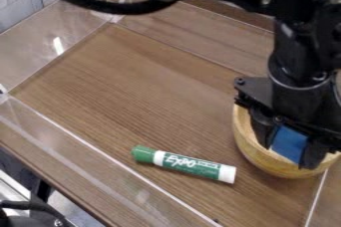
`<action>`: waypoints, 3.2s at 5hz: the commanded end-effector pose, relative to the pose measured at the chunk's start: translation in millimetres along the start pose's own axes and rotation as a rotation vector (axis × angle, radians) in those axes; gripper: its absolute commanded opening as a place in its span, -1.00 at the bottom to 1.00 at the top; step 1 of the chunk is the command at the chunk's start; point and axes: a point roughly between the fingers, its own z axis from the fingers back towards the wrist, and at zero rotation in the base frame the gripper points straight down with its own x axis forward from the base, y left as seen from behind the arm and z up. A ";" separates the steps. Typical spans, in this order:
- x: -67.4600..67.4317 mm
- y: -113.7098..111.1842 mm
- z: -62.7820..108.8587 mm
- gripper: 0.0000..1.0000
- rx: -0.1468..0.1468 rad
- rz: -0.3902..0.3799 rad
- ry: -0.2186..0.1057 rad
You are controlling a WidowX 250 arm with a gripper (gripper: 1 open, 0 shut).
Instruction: Put the blue block in the brown bowl
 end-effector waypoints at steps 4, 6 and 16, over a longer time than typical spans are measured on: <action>9.5 4.3 0.7 -1.00 -0.041 0.020 -0.016; 9.9 5.9 -2.2 -1.00 -0.049 0.025 -0.003; 17.8 14.4 3.9 -1.00 -0.047 0.017 0.035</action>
